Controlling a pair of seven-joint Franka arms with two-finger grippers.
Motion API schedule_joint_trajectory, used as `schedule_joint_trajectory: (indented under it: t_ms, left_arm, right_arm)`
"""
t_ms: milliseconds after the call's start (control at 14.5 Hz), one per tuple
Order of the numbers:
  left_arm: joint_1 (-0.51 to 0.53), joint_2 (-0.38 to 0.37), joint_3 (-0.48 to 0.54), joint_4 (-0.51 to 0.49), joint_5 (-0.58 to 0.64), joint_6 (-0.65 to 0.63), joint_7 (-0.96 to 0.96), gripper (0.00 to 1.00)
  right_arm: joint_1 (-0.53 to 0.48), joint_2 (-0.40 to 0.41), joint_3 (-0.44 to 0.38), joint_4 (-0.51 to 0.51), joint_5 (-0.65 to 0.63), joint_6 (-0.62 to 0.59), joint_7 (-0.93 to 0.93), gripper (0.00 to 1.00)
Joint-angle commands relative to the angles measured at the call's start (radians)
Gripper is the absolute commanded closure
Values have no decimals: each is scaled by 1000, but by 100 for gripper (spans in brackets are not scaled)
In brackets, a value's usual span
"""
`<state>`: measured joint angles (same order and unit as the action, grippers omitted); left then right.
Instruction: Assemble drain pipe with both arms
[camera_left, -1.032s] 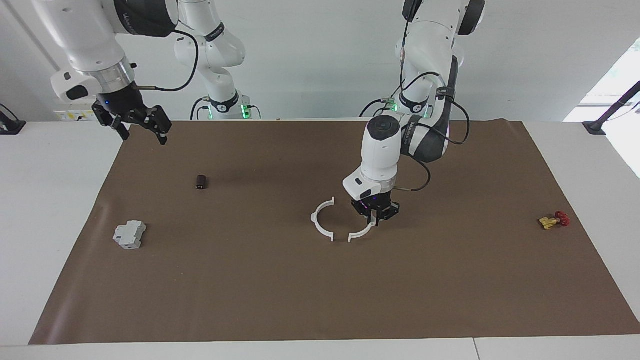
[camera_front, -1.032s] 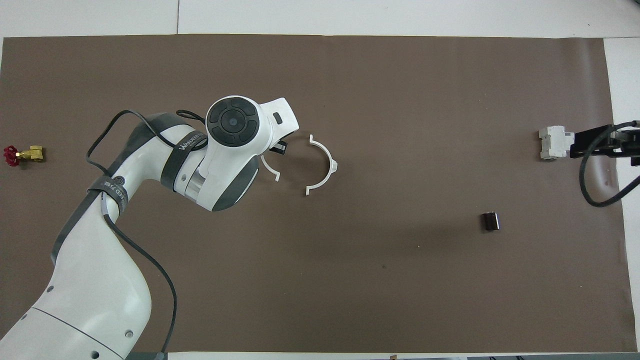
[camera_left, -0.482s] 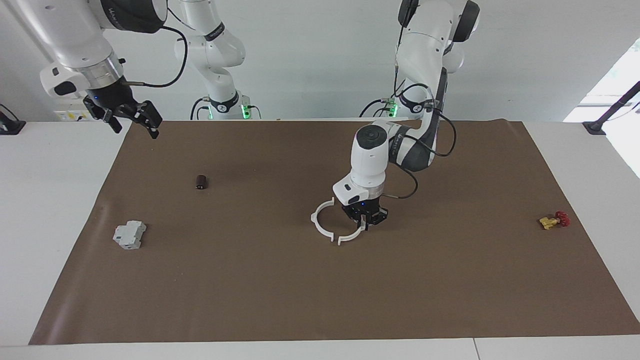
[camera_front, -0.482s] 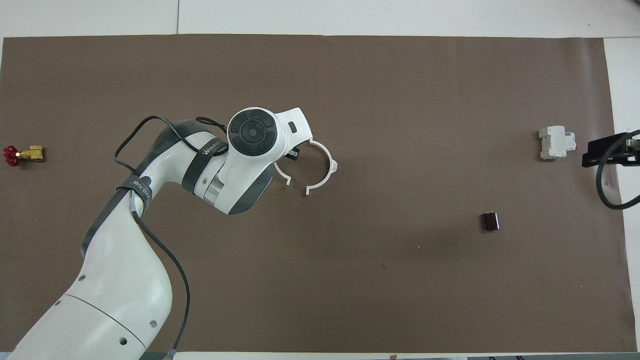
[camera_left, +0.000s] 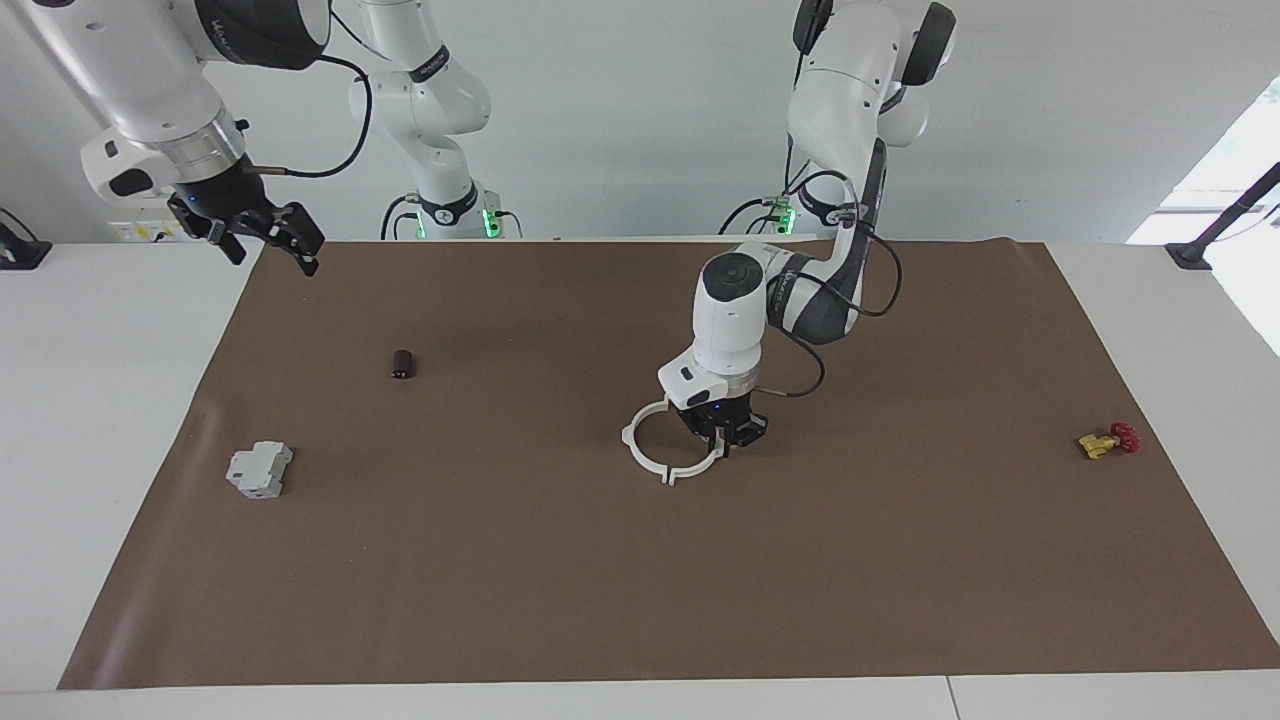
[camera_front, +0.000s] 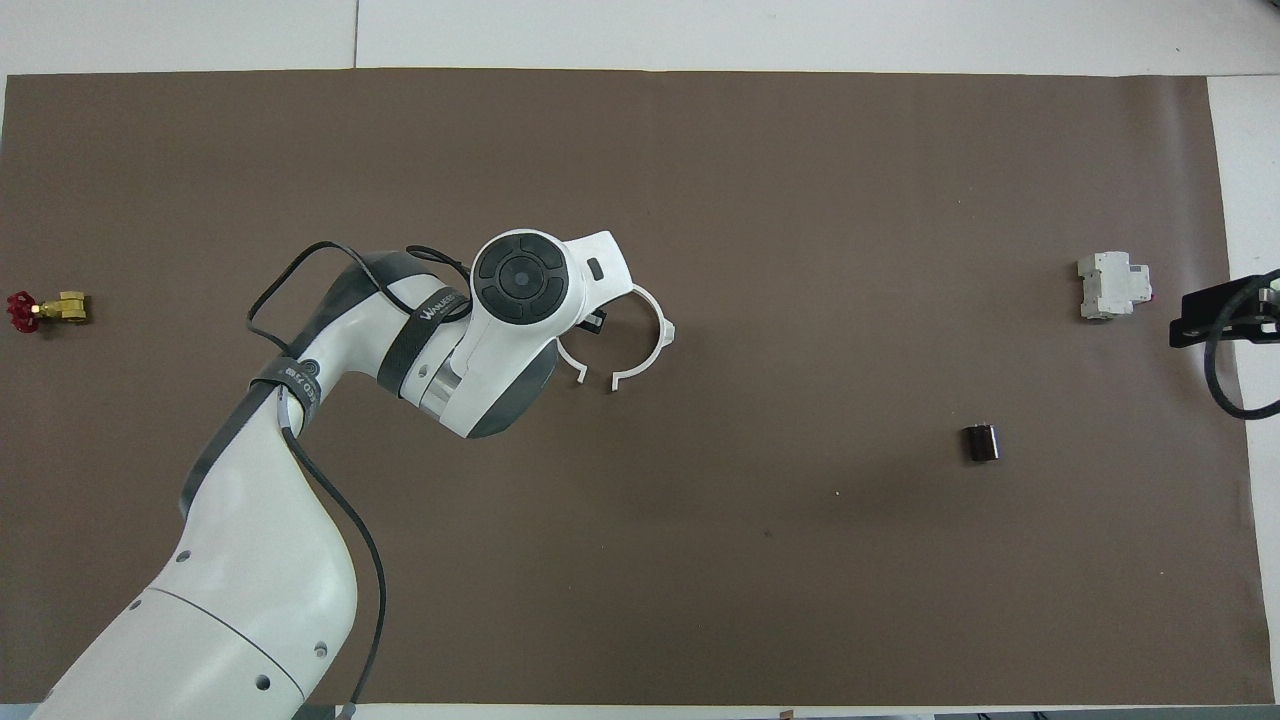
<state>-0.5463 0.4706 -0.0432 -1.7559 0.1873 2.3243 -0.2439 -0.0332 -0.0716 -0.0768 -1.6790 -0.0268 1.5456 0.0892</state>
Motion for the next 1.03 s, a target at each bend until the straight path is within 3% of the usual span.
schedule_joint_trajectory:
  t_ms: [0, 963]
  left_arm:
    - [-17, -10, 13, -27, 27, 26, -26, 100]
    - [-32, -23, 11, -63, 26, 37, -150, 100]
  right_arm:
    - [-14, 4, 2, 12, 18, -13, -32, 0]
    - [-5, 18, 6, 7, 18, -13, -31, 0]
